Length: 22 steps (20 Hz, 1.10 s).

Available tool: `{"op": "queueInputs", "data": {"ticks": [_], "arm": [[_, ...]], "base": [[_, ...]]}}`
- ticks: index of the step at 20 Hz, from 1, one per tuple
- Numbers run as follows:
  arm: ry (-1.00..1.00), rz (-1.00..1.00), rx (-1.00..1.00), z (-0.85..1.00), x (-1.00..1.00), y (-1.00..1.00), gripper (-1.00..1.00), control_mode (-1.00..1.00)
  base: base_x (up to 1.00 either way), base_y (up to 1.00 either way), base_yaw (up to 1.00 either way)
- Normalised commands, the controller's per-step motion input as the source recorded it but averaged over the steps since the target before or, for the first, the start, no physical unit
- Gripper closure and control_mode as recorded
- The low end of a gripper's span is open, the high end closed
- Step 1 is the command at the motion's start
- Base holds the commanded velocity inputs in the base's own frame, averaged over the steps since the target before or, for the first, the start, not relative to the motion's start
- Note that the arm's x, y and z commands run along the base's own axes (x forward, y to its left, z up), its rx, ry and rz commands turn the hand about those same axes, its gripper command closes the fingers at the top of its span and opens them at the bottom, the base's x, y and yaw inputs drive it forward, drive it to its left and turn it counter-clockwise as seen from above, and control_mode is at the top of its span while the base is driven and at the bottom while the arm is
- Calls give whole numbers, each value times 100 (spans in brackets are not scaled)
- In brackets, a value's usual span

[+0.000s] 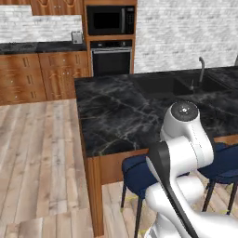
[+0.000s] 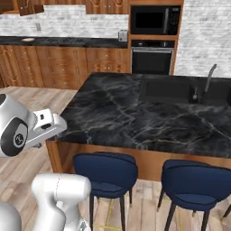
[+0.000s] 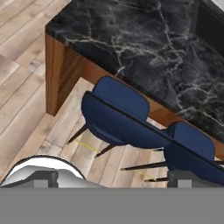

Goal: Move the hot dog bun to the plate on the dining table and place the condiment next to that plate. Then navigate to the fridge and take the sausage and place it on the plate as well.

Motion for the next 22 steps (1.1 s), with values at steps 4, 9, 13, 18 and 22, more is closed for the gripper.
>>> {"op": "queueInputs", "data": {"ticks": [4, 9, 13, 18, 22], "arm": [[0, 0, 0, 0, 0, 0, -100, 100], [0, 0, 0, 0, 0, 0, -100, 100], [0, 0, 0, 0, 0, 0, -100, 100], [0, 0, 0, 0, 0, 0, -100, 100], [0, 0, 0, 0, 0, 0, -100, 100]], "base": [[1, 100, 0], [9, 100, 0], [21, 100, 0], [46, 100, -5], [85, 100, -5]]}}
